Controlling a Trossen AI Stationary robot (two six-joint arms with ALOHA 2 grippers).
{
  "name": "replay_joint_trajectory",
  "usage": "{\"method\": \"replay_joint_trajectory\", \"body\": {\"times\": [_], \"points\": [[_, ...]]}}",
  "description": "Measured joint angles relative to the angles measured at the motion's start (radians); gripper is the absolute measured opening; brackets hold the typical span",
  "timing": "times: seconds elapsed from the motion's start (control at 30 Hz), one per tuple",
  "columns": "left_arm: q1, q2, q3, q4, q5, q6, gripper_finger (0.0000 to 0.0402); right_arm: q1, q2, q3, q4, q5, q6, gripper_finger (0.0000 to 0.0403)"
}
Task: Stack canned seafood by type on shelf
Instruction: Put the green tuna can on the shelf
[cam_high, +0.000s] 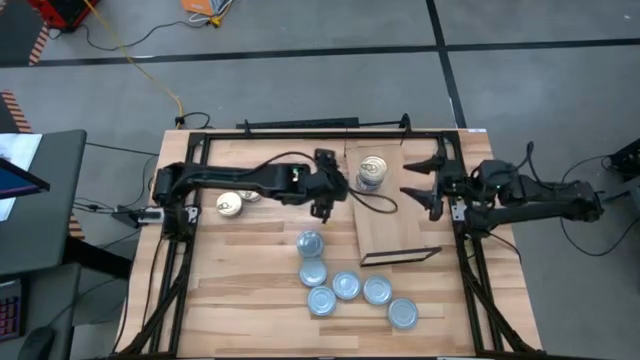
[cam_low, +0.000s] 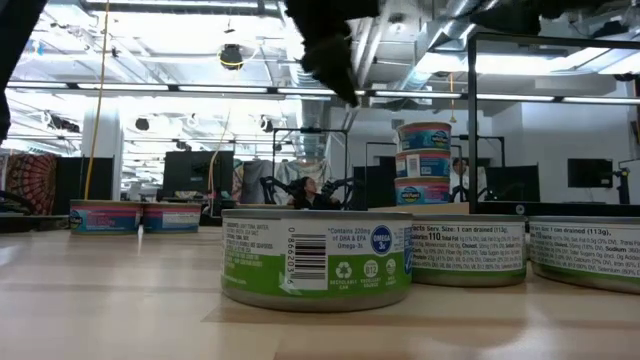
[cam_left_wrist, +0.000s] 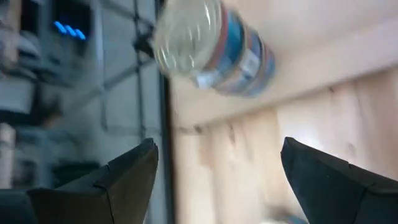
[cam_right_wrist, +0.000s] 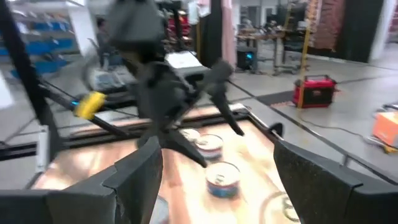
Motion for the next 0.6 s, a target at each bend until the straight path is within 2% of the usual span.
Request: {"method": "replay_joint_trajectory", "body": {"times": [0.13,0.3,0.37,0.47,0.6], "points": [[0.000,-0.039,-0.105,-0.065,0.116,-0.146,0.0327,0.049,0.000,0.000,0.012,0.005,0.000,0.0329],[-0.039,-0.070,-0.296,-0.064,0.286,-0.231,0.0327,0.099,0.000,0.000,0.009,0.054,-0.003,0.0329],[-0.076,-0.085,-0.357,-0.061,0.293,-0.258,0.0327,0.112,0.000,0.000,0.009,0.074,-0.015,0.0329],[-0.121,-0.111,-0.431,-0.054,0.248,-0.316,0.0327,0.121,0.000,0.000,0.013,0.102,-0.026,0.0329],[-0.132,-0.151,-0.501,0.072,0.279,-0.444,0.0327,0.113,0.000,0.000,0.057,0.105,-0.051,0.0329]]}}
